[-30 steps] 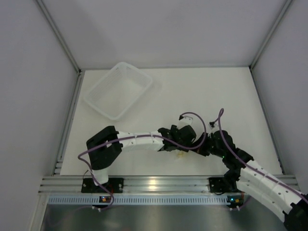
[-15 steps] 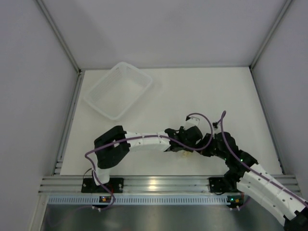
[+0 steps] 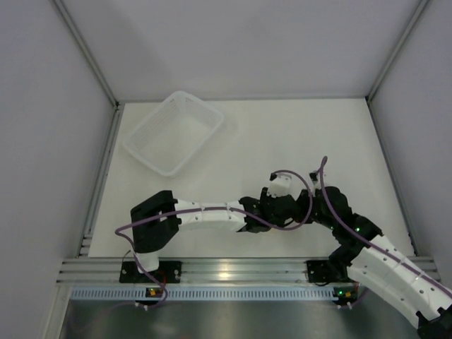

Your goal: Open the zip-top bag and remove the fake food

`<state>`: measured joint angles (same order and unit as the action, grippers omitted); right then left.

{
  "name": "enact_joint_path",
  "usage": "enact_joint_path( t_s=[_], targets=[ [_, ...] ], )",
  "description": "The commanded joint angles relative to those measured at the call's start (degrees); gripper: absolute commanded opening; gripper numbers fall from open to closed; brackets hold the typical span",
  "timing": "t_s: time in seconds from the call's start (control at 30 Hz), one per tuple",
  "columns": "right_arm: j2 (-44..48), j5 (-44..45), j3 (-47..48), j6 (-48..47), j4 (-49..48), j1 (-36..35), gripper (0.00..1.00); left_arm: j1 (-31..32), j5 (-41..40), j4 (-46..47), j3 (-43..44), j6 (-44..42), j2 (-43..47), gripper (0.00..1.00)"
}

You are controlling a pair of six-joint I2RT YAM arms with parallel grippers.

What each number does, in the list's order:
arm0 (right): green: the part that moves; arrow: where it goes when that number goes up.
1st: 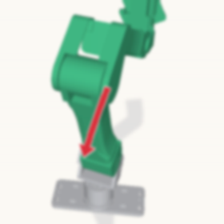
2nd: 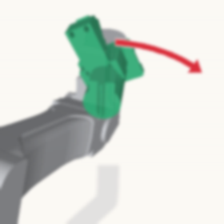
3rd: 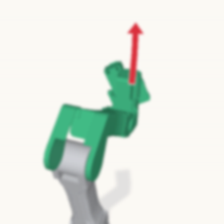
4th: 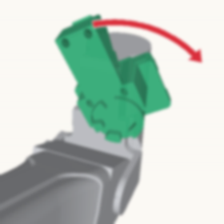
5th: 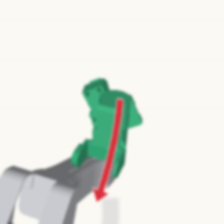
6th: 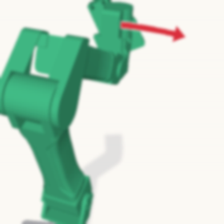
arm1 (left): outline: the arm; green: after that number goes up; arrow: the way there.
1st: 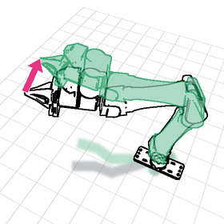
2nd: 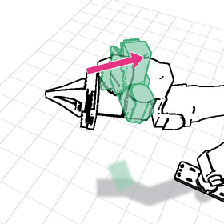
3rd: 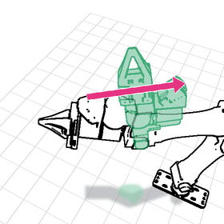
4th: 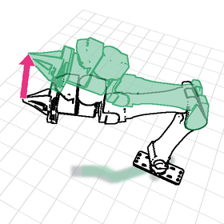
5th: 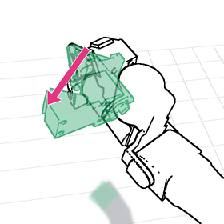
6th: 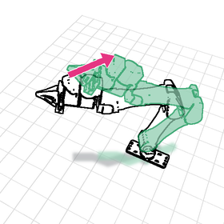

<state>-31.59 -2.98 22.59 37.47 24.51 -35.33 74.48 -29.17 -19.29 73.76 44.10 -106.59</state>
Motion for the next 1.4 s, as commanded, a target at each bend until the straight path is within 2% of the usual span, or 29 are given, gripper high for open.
enact_joint_path(
  t_s=[0.0,0.4,0.53,0.73,0.93,1.07,1.2,1.37],
  targets=[
    [-0.4,6.5,6.0,-4.1,-6.1,-0.8,0.00,4.2,-4.1,0.5,-1.2,-0.5,4.4,0.00],
    [-11.6,-1.0,14.7,-11.8,-5.2,-2.5,0.00,6.5,0.5,18.0,-11.6,-12.4,12.0,0.00],
    [-14.3,7.2,17.0,-11.9,0.4,-3.7,0.00,6.6,-1.1,22.2,-15.8,-13.9,15.8,0.00],
    [-16.6,12.3,17.8,-10.8,3.5,-4.5,0.00,6.6,-5.9,27.5,-24.0,-15.5,24.6,0.00],
    [-15.3,19.8,20.1,-8.8,5.2,-7.0,0.00,6.6,-12.3,27.5,-27.6,-13.0,27.9,0.00],
    [-15.5,17.5,19.9,-8.2,0.5,-10.5,0.00,6.6,-12.2,27.5,-27.5,-12.0,27.5,0.00],
    [-17.8,23.5,21.4,-7.3,0.2,-16.4,0.00,6.6,-12.9,28.2,-27.8,-10.3,27.6,0.00],
    [-17.9,22.2,20.1,-7.4,-5.1,-19.9,0.00,6.6,-15.0,28.3,-28.5,-7.2,28.4,0.00]
  ],
)
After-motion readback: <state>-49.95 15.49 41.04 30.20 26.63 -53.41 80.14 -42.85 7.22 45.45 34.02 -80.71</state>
